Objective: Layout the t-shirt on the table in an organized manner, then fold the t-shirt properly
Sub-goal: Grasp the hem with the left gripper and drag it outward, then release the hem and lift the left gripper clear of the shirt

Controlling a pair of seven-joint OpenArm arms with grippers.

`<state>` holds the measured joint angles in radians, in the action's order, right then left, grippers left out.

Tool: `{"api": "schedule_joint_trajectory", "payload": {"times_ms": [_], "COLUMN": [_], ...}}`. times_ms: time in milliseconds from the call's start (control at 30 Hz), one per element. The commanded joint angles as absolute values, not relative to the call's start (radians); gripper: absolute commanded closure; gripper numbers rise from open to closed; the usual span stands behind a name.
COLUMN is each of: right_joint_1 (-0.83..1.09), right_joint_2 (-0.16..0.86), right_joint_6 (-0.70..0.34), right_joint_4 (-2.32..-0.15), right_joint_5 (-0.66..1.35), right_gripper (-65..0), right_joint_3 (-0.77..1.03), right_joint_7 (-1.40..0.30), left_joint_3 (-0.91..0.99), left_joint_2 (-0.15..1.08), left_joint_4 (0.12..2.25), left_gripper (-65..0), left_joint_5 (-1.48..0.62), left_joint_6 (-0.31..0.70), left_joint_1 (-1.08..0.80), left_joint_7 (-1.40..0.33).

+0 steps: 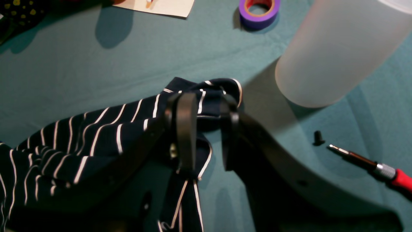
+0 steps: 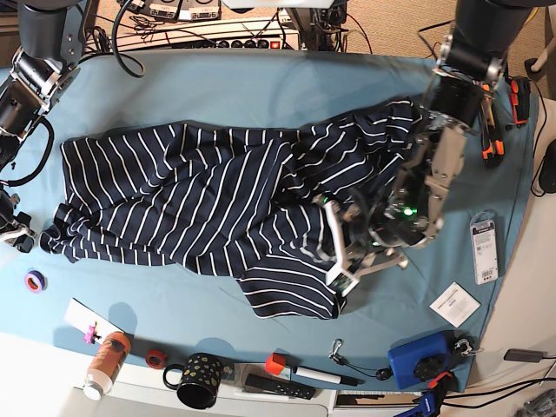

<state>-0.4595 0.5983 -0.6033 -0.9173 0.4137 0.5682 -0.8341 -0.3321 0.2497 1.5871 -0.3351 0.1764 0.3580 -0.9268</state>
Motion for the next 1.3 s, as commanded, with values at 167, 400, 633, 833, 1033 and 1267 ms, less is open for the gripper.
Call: {"api": "schedule_joint_trajectory", "payload": {"times_ms": [167, 400, 633, 833, 1033, 1267], "right_joint_1": [-0.482, -0.482, -0.482, -0.482, -0.482, -0.482], "right_joint_2": [0.629, 0.628, 0.628, 0.628, 0.628, 0.628], "right_joint_6": [-0.609, -0.609, -0.609, -0.609, -0.609, -0.609], "right_joint_4": [-0.937, -0.937, -0.937, -0.937, -0.937, -0.937], "right_joint_5": [0.426, 0.426, 0.427, 0.43, 0.43, 0.429], "right_gripper": [-13.8, -13.8, -13.8, -13.8, -13.8, -13.8], "right_joint_3": [0.57, 0.57, 0.57, 0.57, 0.57, 0.57], "right_joint_7": [-0.824, -0.831, -0.83, -0.829, -0.83, -0.83], "left_joint_3": [-0.324, -0.324, -0.324, -0.324, -0.324, -0.324], "left_joint_2": [0.228, 0.227, 0.227, 0.23, 0.232, 0.234], "left_joint_4": [1.599, 1.35, 0.908, 0.732, 0.733, 0.769], "left_gripper": [0.0, 0.0, 0.0, 0.0, -23.1, -24.7], "left_joint_5": [-0.225, -0.14, -0.141, -0.142, -0.142, -0.142], "left_joint_6": [0.159, 0.09, 0.087, 0.088, 0.103, -0.037], "left_joint_1": [0.466, 0.64, 0.823, 0.929, 0.955, 0.967], "left_joint_7": [-0.855, -0.658, -0.347, -0.262, -0.262, -0.467]}}
